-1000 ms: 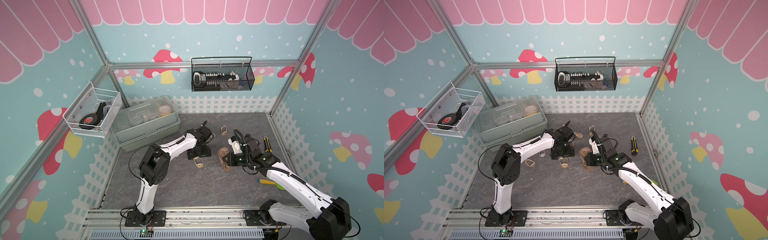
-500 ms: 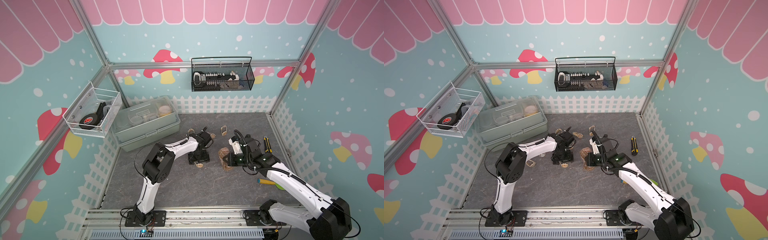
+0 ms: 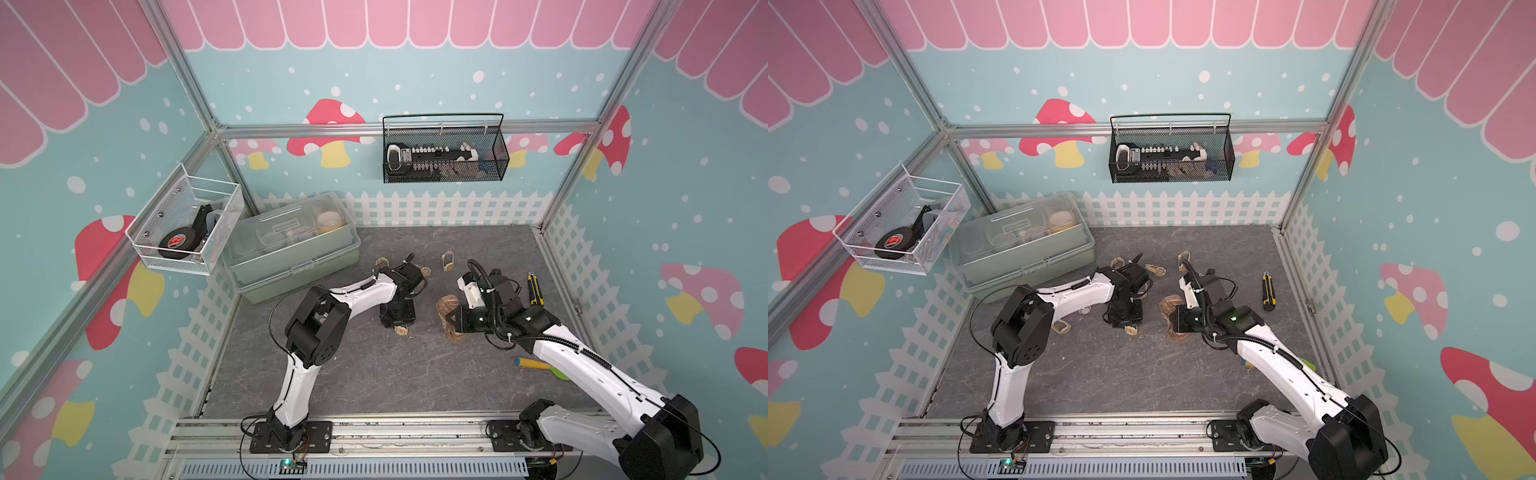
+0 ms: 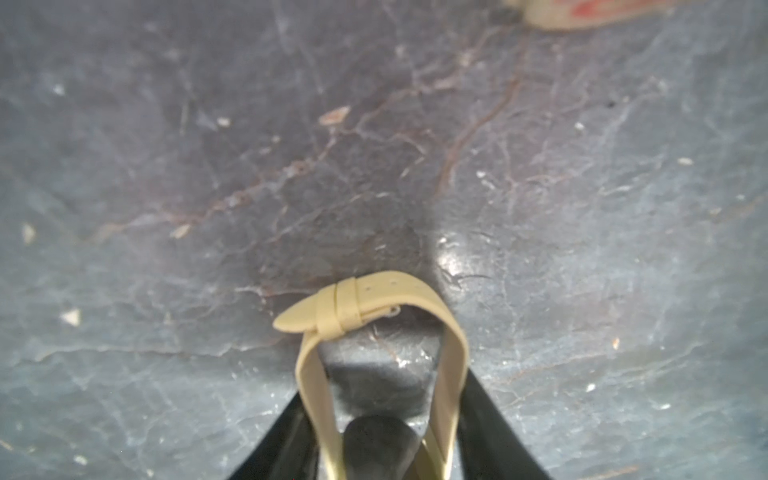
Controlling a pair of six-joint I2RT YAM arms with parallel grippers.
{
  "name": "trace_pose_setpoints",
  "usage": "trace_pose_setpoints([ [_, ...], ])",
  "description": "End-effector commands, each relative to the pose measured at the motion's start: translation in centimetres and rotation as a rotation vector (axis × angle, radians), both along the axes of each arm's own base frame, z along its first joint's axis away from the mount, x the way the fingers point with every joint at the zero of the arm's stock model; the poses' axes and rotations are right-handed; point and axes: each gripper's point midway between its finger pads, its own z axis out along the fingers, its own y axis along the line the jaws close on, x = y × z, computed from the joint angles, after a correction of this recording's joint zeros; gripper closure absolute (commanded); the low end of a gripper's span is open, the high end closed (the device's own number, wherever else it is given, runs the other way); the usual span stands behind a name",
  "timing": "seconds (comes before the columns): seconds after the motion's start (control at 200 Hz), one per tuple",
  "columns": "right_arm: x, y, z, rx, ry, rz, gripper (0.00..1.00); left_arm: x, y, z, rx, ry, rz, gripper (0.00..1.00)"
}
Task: Wipe the watch dial
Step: Pick up the watch at the center of the board.
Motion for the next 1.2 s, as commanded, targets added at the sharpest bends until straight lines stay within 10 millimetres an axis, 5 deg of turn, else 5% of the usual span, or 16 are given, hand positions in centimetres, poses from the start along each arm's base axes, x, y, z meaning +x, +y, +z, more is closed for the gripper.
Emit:
trace_pose_setpoints([
  [0.0,-0.6,-1.4,0.5,-0.007,-0.013,-0.027,1.00,0.6,-1.4,0.4,0.067,0.010,-0.081,0.03],
  [0.615,-3.0,-5.9,-0.4,-0.004,-0.002,-0.124,1.00,2.4,-13.3,-3.2,0.109,0.147,-0.396,0.08],
  [1.196,-5.5,-7.9,-2.3,0.017,0.031,-0.197,1.00,-3.3,-14.8,-7.5,0.182,0.350,-0.504,0.04],
])
